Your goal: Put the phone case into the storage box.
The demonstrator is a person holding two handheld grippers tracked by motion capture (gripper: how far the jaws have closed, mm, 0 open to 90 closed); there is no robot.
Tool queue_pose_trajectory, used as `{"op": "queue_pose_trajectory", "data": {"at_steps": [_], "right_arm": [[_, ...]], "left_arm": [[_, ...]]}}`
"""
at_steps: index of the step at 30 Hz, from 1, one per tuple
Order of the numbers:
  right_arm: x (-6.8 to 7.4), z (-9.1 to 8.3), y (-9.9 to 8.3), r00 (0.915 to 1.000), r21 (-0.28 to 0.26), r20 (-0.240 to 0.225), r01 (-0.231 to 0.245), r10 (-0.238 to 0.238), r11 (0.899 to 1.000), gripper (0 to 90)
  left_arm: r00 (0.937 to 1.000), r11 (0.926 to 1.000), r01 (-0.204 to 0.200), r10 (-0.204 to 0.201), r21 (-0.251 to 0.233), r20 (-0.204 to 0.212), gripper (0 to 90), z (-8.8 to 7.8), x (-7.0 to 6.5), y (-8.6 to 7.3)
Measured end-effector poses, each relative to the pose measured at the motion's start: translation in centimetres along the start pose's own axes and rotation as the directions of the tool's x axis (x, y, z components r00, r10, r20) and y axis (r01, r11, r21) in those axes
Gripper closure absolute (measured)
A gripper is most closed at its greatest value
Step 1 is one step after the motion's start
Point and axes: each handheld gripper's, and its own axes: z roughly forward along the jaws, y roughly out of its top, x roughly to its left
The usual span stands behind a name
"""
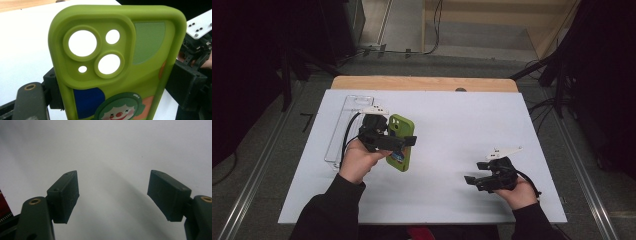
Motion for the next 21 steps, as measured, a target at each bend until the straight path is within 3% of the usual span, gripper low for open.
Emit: {"op": "queue_pose_trajectory", "data": {"at_steps": [21], "right_arm": [[-0.1,-0.1,-0.8,0.9999,-0.001,-0.003,-0.016,0.016,1.0,23.4]], "left_arm": [[0.998,0.999,0.026,-0.028,-0.036,-0.057,18.2,-3.2,1.5,0.8]]}}
